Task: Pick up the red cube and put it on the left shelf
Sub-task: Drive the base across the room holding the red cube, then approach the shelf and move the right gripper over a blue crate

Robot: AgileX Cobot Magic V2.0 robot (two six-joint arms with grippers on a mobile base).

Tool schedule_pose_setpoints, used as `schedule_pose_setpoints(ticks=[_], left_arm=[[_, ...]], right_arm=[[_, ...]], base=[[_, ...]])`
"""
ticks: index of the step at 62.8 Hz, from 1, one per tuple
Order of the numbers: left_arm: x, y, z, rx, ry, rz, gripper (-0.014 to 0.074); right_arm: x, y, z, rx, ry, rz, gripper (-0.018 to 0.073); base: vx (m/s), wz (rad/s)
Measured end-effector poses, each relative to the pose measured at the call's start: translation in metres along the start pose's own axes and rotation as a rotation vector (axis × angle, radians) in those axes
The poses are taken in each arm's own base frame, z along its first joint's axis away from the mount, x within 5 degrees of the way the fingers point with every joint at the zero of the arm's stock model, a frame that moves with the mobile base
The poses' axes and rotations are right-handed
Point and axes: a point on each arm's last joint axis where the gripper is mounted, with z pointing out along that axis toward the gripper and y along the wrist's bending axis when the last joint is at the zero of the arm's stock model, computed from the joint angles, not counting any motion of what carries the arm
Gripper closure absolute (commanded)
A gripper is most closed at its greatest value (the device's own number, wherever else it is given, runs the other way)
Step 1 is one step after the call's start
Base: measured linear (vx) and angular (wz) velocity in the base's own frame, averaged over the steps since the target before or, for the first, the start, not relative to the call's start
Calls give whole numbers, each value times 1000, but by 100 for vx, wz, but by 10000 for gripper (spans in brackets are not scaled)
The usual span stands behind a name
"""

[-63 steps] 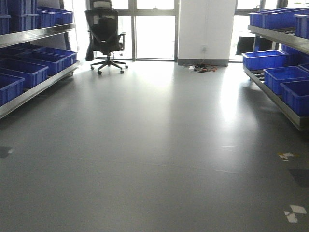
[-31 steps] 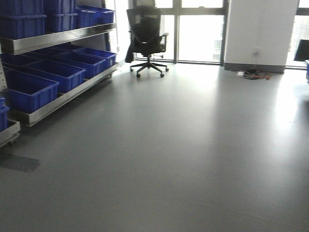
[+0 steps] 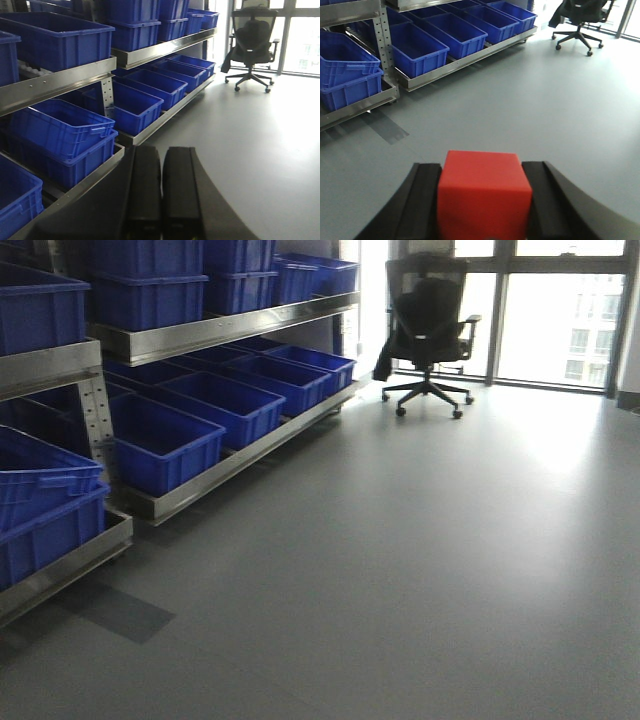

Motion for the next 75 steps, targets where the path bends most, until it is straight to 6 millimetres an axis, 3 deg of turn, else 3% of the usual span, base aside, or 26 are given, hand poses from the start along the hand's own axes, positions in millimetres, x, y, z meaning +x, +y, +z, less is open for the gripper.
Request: schedule_pose_setpoints(ticks=[75], left_arm=[[0,0,0,0,0,0,506]], right_arm=[[0,0,0,1,-2,-1,419]], base=[[51,71]])
